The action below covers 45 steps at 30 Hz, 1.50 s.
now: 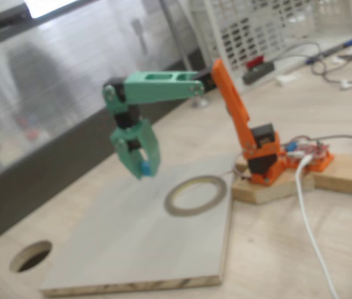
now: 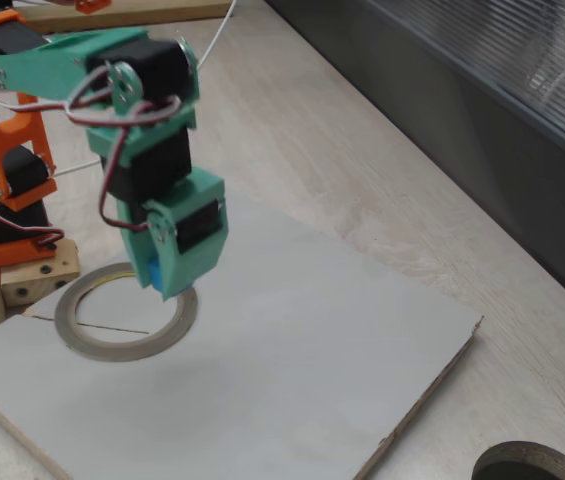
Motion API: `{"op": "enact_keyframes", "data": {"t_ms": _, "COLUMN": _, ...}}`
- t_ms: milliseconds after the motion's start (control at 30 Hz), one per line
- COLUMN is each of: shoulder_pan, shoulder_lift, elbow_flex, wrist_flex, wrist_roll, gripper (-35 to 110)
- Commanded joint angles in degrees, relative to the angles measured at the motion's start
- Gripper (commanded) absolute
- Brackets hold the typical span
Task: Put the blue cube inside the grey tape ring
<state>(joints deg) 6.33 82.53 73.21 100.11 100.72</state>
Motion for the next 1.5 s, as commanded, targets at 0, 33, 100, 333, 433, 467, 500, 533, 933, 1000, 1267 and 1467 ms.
{"op": "enact_keyframes", "data": {"t_ms": 0, "shoulder_pan": 0.6, "shoulder_lift": 12.2, "elbow_flex": 11.1, "wrist_flex": 0.5, "wrist_roll": 0.8, "gripper": 10}}
{"op": "enact_keyframes", "data": {"t_ms": 33, "shoulder_pan": 0.5, "shoulder_lift": 14.6, "elbow_flex": 14.6, "wrist_flex": 0.4, "wrist_roll": 0.8, "gripper": 10}}
{"op": "enact_keyframes", "data": {"t_ms": 100, "shoulder_pan": 0.5, "shoulder_lift": 18.2, "elbow_flex": 22.0, "wrist_flex": -1.7, "wrist_roll": 0.8, "gripper": 10}}
{"op": "enact_keyframes", "data": {"t_ms": 333, "shoulder_pan": 1.1, "shoulder_lift": 26.3, "elbow_flex": 46.0, "wrist_flex": -20.9, "wrist_roll": 0.4, "gripper": 10}}
{"op": "enact_keyframes", "data": {"t_ms": 433, "shoulder_pan": 0.6, "shoulder_lift": 30.1, "elbow_flex": 53.6, "wrist_flex": -27.9, "wrist_roll": 0.4, "gripper": 10}}
{"op": "enact_keyframes", "data": {"t_ms": 467, "shoulder_pan": 0.6, "shoulder_lift": 30.7, "elbow_flex": 55.6, "wrist_flex": -30.0, "wrist_roll": 0.4, "gripper": 10}}
{"op": "enact_keyframes", "data": {"t_ms": 500, "shoulder_pan": 0.5, "shoulder_lift": 31.0, "elbow_flex": 57.5, "wrist_flex": -31.8, "wrist_roll": 0.4, "gripper": 10}}
{"op": "enact_keyframes", "data": {"t_ms": 533, "shoulder_pan": 0.5, "shoulder_lift": 31.1, "elbow_flex": 59.1, "wrist_flex": -33.7, "wrist_roll": 0.4, "gripper": 10}}
{"op": "enact_keyframes", "data": {"t_ms": 933, "shoulder_pan": 1.1, "shoulder_lift": 30.2, "elbow_flex": 61.3, "wrist_flex": -39.4, "wrist_roll": 0.4, "gripper": 10}}
{"op": "enact_keyframes", "data": {"t_ms": 1000, "shoulder_pan": 1.1, "shoulder_lift": 30.2, "elbow_flex": 61.6, "wrist_flex": -39.4, "wrist_roll": 0.4, "gripper": 10}}
{"op": "enact_keyframes", "data": {"t_ms": 1267, "shoulder_pan": 1.0, "shoulder_lift": 30.3, "elbow_flex": 61.6, "wrist_flex": -39.4, "wrist_roll": 0.4, "gripper": 10}}
{"op": "enact_keyframes", "data": {"t_ms": 1467, "shoulder_pan": 1.2, "shoulder_lift": 30.2, "elbow_flex": 61.8, "wrist_flex": -38.8, "wrist_roll": 0.4, "gripper": 10}}
